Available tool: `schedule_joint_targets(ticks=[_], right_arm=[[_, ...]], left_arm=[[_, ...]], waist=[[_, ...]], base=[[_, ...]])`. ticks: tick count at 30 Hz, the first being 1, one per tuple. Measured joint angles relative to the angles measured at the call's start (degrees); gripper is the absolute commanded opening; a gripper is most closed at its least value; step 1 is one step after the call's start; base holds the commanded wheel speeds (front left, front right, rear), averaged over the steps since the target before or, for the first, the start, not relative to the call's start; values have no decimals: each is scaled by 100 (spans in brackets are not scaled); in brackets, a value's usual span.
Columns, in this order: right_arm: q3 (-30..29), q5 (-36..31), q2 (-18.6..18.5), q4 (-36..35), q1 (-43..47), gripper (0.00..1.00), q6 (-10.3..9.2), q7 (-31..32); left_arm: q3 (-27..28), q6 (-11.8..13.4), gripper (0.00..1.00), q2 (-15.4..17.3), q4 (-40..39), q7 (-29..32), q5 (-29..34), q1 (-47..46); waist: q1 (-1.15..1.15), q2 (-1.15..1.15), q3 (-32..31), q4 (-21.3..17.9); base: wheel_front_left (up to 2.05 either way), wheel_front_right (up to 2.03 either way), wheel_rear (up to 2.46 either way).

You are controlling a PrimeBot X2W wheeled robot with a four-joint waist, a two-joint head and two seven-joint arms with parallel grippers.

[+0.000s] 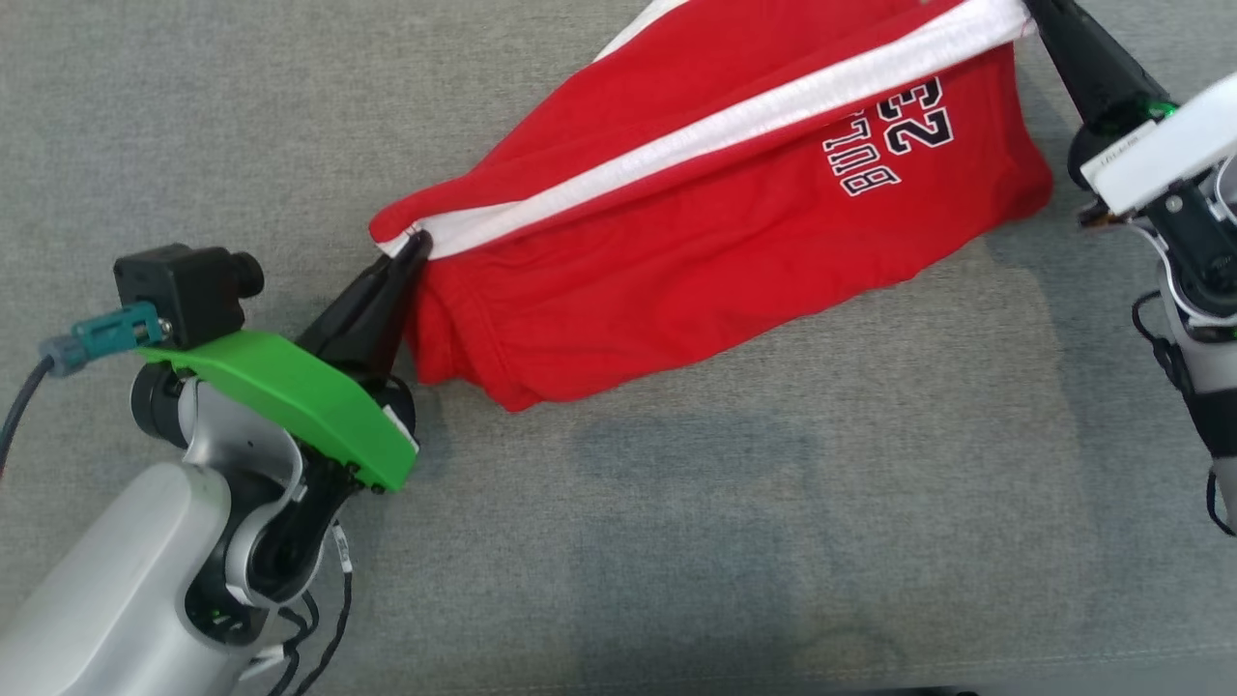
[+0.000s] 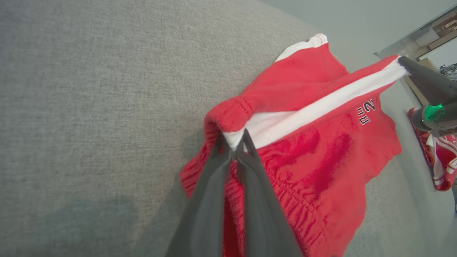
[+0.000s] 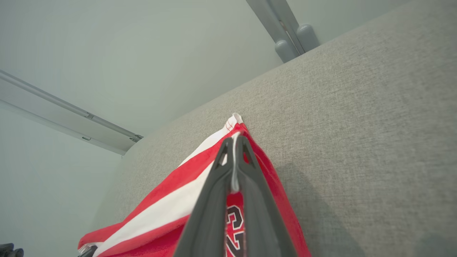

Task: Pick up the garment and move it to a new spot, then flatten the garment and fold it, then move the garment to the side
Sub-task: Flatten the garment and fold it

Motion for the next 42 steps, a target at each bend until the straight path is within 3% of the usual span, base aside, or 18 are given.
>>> schedule_joint_targets(ticks=[6,13,26,27,28,29,34,42], right_arm=[[113,-425,194,720,-966,0,0,277],[234,-710,215,1096,-1458,0,-1,526],[506,-1324,214,1671,-1816,0,-1,765],[526,-1407,213,1712,-1825,100,0,751],[538,-1473,219,1773,-1834,100,-1,751],[577,-1548,219,1812,-1835,100,0,753],[730,-1707,131,1697,-1849,100,-1,823],[988,-1915,-760,982,-1824,100,0,2174]], left_arm=[[-23,-46,0,-292,489,37,-75,-402],[-122,-92,0,-616,784,-22,-73,-673],[-234,-104,1,-759,1095,11,-14,-888],[-234,-71,45,-777,1124,3,0,-888],[-237,-63,84,-792,1150,2,26,-889],[-236,-43,100,-809,1177,-8,30,-889],[-325,-12,100,-803,1284,-27,133,-887],[-495,276,100,-455,1189,-621,1007,-803]], waist=[[0,0,303,379],[0,0,446,732],[0,0,264,805],[0,0,245,800],[0,0,225,795],[0,0,203,790],[0,0,60,776],[0,0,-253,724]], base=[[0,0,0],[0,0,0],[0,0,0],[0,0,0],[0,0,0],[0,0,0],[0,0,0],[0,0,0]])
